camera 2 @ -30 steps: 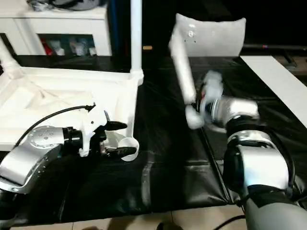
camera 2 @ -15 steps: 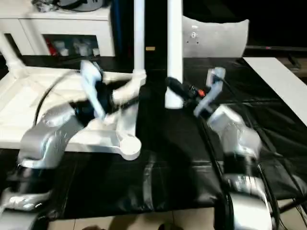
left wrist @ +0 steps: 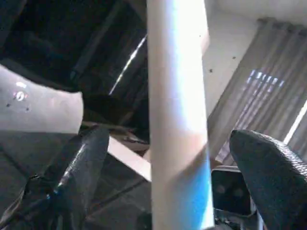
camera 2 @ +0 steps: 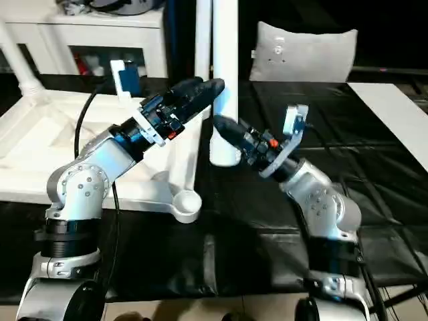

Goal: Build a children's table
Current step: Pick table leg

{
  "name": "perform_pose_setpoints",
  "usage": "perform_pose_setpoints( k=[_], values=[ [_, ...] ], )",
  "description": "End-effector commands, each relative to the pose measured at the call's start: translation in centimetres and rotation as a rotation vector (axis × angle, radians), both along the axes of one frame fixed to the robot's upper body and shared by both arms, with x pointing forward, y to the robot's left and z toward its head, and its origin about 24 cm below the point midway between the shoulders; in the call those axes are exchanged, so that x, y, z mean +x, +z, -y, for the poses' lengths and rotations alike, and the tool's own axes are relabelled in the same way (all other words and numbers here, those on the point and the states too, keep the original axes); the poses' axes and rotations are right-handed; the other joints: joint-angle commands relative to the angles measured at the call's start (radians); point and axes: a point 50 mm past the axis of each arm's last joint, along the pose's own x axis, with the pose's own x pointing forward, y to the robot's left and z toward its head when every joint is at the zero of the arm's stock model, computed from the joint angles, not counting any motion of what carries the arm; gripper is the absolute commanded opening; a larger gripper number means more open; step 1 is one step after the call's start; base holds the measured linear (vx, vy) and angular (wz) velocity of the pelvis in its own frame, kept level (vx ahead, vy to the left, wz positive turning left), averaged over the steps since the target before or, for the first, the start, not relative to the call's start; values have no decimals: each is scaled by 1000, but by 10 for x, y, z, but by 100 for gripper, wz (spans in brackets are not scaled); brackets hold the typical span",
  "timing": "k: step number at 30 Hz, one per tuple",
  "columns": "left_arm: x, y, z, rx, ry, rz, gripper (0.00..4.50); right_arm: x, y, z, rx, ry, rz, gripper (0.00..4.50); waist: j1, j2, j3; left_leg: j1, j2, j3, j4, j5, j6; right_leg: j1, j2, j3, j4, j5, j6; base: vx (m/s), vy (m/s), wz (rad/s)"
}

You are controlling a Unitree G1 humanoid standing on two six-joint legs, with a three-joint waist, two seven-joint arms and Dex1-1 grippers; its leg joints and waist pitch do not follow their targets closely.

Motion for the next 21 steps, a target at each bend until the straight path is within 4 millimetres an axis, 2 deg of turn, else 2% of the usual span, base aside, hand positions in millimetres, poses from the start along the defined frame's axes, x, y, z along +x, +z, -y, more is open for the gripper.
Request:
perform_pose_setpoints(
  k=[1,4,5,7,8,9,13,14,18,21],
  values=[
    [1,6,4,1,-11,3,450,-3,8,-1,-8,17,38,193,3,2,-84,-3,5,10,-68,-157,41,75,-33,31,-86,-371,-88,0,0,0],
    [2,6,7,18,4,12,450,-3,4,-9,-108,-20,54,193,2,0,-85,-4,6,11,-67,-139,43,79,-34,34,-78,-306,-115,0,0,0],
    [4,5,9,56,45,35,450,0,2,-16,-176,-87,85,193,2,-2,-83,-4,5,12,-68,-139,37,75,-36,35,-82,-324,-105,0,0,0],
    [6,4,10,72,69,43,450,2,1,-19,-200,-123,95,193,-1,-3,-83,-4,3,13,-68,-140,31,76,-36,36,-83,-341,-95,0,0,0],
    [9,1,12,112,129,59,450,7,0,-26,-269,-218,146,193,0,-3,-83,-5,2,13,-68,-141,31,78,-38,36,-86,-355,-86,0,0,0],
    [10,1,13,117,157,57,433,9,-1,-28,-305,-260,167,193,-3,0,-82,-4,4,12,-69,-141,21,75,-37,36,-85,-361,-74,0,0,0],
    [16,1,16,131,293,65,415,17,-1,-35,-385,-431,249,193,-7,0,-82,-4,5,12,-70,-148,11,73,-36,38,-83,-332,-75,0,0,0],
    [18,2,17,137,332,73,415,18,-2,-37,-418,-455,284,193,-8,-1,-83,-3,3,13,-70,-158,16,76,-36,37,-84,-335,-78,0,0,0],
    [21,1,18,157,410,93,415,18,-5,-40,-476,-516,343,193,-8,-1,-81,-4,3,12,-71,-171,32,75,-35,38,-85,-335,-73,0,0,0],
    [20,1,19,248,432,204,415,19,-6,-42,-474,-576,365,193,-9,-1,-82,-3,4,11,-73,-176,40,75,-35,39,-84,-336,-67,0,0,0]
  ],
)
